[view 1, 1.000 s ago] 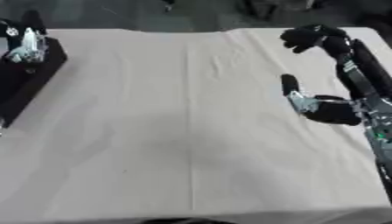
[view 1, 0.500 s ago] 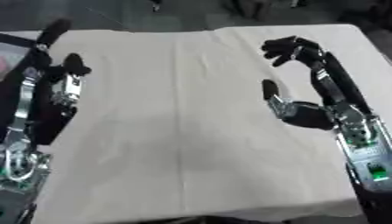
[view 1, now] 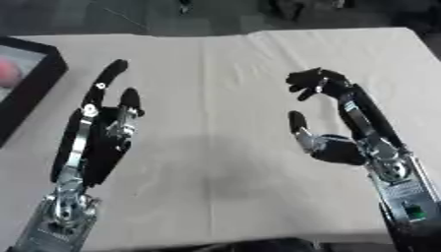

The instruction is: Pick up the objects with one hand, pass them to the other hand, and then place them into the box on the other side of the table.

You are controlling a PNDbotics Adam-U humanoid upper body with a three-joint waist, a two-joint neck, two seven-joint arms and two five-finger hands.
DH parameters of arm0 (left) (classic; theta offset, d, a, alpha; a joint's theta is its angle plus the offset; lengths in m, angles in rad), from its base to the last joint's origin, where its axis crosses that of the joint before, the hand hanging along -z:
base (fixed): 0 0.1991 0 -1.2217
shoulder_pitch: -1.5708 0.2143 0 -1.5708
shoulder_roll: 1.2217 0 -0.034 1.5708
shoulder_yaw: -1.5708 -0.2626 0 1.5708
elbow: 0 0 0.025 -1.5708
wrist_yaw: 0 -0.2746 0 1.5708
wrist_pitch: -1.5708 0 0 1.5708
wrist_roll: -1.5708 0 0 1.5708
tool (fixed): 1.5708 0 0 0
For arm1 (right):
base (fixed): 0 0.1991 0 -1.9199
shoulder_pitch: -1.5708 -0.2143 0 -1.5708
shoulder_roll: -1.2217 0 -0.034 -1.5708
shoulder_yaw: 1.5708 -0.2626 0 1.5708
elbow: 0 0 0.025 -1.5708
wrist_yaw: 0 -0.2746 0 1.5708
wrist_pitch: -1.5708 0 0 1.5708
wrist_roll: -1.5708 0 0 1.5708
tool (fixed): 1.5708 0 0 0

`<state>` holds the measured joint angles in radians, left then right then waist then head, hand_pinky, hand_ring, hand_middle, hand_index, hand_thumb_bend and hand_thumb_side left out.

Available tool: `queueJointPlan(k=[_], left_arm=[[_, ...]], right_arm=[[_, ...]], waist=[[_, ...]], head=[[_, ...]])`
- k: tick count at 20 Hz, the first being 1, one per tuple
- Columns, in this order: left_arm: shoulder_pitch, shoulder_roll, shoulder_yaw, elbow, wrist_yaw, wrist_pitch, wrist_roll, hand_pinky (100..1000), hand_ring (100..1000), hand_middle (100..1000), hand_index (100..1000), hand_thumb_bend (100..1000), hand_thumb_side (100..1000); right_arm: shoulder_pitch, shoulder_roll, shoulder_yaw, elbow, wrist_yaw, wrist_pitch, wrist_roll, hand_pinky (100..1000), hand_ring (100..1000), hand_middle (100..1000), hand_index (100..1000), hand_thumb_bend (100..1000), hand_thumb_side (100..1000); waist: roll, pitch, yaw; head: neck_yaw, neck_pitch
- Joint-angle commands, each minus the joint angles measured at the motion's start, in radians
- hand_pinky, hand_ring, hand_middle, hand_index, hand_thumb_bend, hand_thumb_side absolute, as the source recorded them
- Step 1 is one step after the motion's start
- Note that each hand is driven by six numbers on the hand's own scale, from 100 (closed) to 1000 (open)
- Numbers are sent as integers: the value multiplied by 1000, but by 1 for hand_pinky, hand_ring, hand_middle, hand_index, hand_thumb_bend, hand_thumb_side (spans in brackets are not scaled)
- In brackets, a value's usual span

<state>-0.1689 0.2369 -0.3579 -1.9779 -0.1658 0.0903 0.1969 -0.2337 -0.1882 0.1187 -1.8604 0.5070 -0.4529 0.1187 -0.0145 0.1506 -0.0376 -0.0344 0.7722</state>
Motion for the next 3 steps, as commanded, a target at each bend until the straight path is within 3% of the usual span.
queueJointPlan(k=[1,3], left_arm=[[0,-1,-3,-22,-9,11,-5,633,100,944,976,100,752],[6,-2,-5,-21,-14,17,-9,633,100,944,977,100,756]], right_arm=[[-3,-1,-4,-8,-4,-1,2,592,708,730,852,100,455],[0,2,-4,-6,-4,0,3,592,708,730,852,100,455]], waist=[[0,-19,-1],[-1,-23,-1]], head=[[15,-2],[23,-2]])
